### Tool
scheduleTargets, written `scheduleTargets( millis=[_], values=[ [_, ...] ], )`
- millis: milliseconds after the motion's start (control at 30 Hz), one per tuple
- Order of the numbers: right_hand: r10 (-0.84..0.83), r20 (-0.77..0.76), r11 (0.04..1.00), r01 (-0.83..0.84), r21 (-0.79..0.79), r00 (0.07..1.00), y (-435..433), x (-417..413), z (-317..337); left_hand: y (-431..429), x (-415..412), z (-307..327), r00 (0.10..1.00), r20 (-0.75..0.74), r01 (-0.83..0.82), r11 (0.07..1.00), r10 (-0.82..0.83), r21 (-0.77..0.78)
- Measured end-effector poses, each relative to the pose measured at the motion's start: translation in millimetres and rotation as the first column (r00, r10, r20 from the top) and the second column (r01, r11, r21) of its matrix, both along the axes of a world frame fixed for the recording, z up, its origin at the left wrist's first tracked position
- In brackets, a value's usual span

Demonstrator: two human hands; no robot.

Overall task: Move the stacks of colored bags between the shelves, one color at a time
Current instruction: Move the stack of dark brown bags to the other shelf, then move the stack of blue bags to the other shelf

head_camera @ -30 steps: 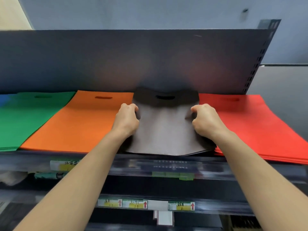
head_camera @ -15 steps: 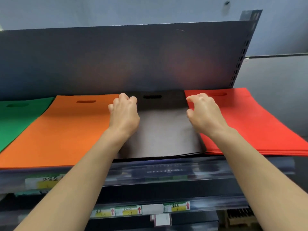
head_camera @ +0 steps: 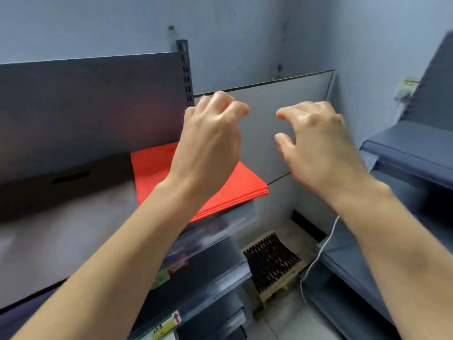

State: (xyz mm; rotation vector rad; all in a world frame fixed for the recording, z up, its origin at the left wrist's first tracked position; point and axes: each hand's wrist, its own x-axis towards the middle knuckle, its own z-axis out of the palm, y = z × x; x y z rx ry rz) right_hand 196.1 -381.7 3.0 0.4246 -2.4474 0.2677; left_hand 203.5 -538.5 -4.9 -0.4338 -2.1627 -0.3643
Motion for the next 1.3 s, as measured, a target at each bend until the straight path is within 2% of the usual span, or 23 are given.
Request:
scheduleTargets(
  millis=[167, 300, 500, 633, 767, 1033, 1233, 1300],
  values=[
    [-0.225, -0.04, 0.974, 0.225, -0.009, 0.974, 109.7, 13.6, 9.6, 111.6, -23.1, 8.6, 0.974, -0.046, 0.219, 0.974, -0.222, -0.06],
    [-0.41, -0.004, 0.912, 0.41, 0.02, 0.912, 200.3, 33.5, 7.7, 208.8, -32.5, 6.0, 0.924, -0.041, 0.377, 0.924, -0.379, -0.065],
    [-0.683, 0.091, 0.729, 0.683, 0.038, 0.725, 320.6, 77.5, -2.4, 351.6, -33.2, -8.1, 0.789, 0.016, 0.614, 0.785, -0.615, -0.085],
    [-0.785, 0.146, 0.61, 0.792, 0.008, 0.602, 378.0, 103.2, -8.6, 420.9, -33.7, -22.9, 0.702, 0.1, 0.712, 0.698, -0.705, -0.076],
    [-0.832, 0.191, 0.53, 0.848, -0.004, 0.521, 410.6, 110.7, -15.8, 459.8, -41.0, -33.5, 0.659, 0.143, 0.75, 0.658, -0.738, -0.06],
    [-0.868, 0.235, 0.453, 0.892, 0.012, 0.438, 452.5, 87.2, -24.7, 512.7, -78.2, -40.0, 0.622, 0.244, 0.771, 0.637, -0.744, -0.024],
    [-0.868, 0.289, 0.426, 0.904, 0.016, 0.404, 484.1, 44.1, -32.3, 540.1, -128.4, -54.8, 0.7, 0.465, 0.648, 0.756, -0.543, -0.093],
    [-0.86, 0.319, 0.423, 0.906, 0.009, 0.399, 491.9, 30.8, -38.5, 546.2, -143.3, -61.6, 0.695, 0.529, 0.626, 0.772, -0.487, -0.111]
  ],
)
